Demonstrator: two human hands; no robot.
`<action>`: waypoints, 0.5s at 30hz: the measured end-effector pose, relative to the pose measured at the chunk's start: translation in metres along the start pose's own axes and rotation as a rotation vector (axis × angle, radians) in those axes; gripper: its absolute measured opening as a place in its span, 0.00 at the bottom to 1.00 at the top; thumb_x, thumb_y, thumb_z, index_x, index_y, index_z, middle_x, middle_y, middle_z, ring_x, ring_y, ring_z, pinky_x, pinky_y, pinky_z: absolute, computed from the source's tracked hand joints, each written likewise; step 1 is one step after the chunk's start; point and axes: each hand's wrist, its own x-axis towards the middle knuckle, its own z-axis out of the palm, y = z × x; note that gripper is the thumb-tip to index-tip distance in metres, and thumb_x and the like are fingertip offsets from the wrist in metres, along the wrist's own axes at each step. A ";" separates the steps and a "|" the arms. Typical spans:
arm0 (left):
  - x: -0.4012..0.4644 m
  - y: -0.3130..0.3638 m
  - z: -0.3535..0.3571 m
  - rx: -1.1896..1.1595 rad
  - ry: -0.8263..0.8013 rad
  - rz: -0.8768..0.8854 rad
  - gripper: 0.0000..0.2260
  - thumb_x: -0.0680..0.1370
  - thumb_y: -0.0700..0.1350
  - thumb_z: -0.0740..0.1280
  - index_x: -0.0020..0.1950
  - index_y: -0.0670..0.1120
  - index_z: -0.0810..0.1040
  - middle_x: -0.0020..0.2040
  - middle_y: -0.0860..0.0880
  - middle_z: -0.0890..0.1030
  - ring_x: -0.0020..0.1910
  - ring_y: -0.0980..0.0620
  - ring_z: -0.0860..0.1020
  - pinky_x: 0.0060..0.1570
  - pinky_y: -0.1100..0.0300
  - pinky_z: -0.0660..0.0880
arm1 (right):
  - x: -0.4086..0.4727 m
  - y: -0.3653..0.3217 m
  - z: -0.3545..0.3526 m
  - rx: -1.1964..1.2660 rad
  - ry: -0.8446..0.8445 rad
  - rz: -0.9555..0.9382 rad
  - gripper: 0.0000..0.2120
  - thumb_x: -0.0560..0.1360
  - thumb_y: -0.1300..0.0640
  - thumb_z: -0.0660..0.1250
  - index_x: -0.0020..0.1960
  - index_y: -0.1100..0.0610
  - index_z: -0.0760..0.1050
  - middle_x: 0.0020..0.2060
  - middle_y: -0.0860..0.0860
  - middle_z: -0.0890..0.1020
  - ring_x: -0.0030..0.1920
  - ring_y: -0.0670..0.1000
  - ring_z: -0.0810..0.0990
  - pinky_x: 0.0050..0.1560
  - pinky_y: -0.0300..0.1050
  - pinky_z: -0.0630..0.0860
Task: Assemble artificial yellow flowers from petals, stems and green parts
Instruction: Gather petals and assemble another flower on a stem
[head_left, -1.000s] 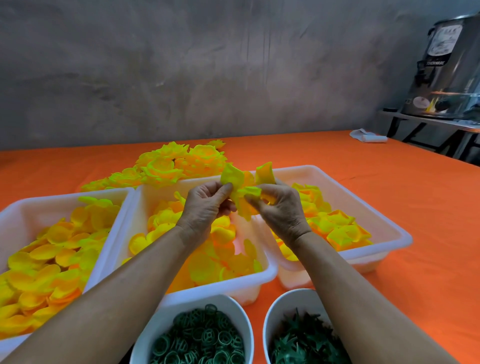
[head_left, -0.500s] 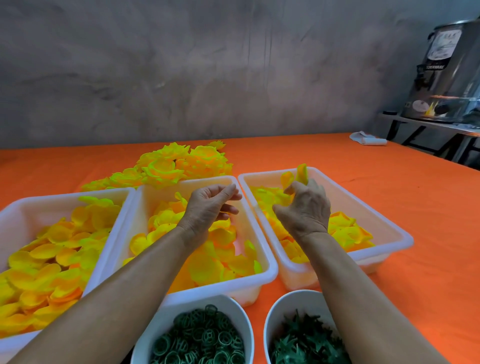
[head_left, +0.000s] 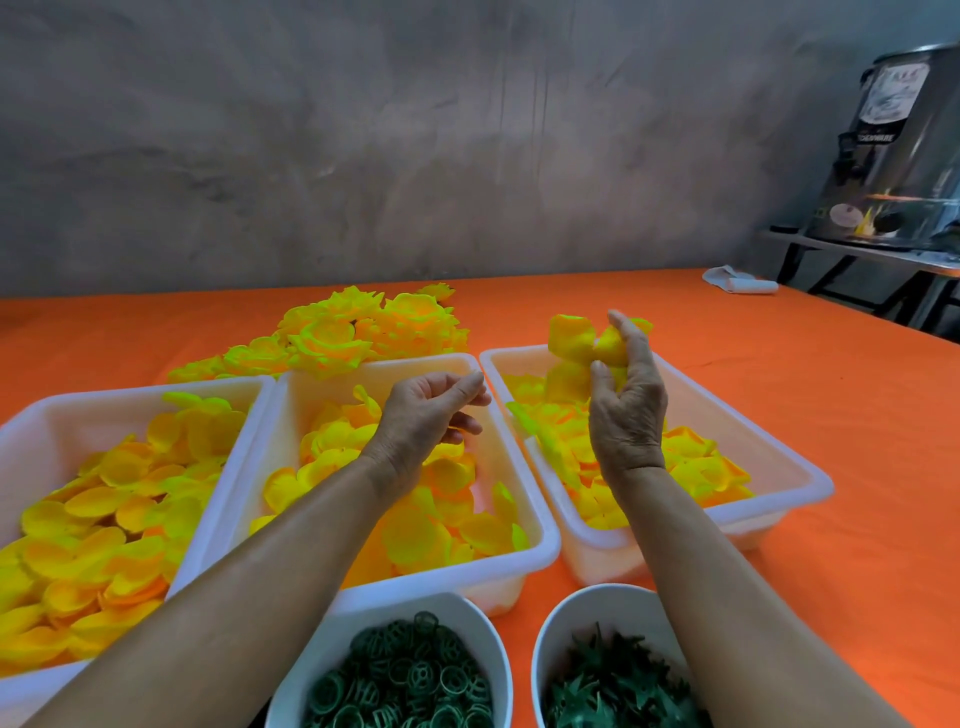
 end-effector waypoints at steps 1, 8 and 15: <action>0.000 0.000 0.000 0.007 -0.002 0.001 0.12 0.77 0.46 0.67 0.50 0.37 0.80 0.47 0.44 0.83 0.32 0.52 0.78 0.30 0.64 0.71 | 0.001 0.002 0.000 0.037 -0.001 0.022 0.27 0.73 0.71 0.63 0.70 0.58 0.68 0.52 0.55 0.80 0.49 0.50 0.75 0.56 0.35 0.69; 0.000 -0.003 0.000 0.057 -0.022 0.030 0.10 0.77 0.47 0.67 0.47 0.39 0.81 0.46 0.44 0.83 0.31 0.52 0.78 0.29 0.65 0.72 | 0.011 0.019 0.000 0.148 0.043 0.201 0.26 0.68 0.63 0.74 0.65 0.60 0.73 0.45 0.63 0.82 0.41 0.60 0.79 0.46 0.64 0.77; -0.004 -0.001 0.003 0.096 -0.053 0.166 0.09 0.71 0.45 0.73 0.47 0.42 0.81 0.38 0.47 0.82 0.29 0.56 0.77 0.27 0.66 0.71 | 0.005 0.009 -0.001 0.355 -0.090 0.135 0.08 0.68 0.65 0.74 0.39 0.54 0.80 0.34 0.51 0.78 0.35 0.47 0.71 0.37 0.44 0.73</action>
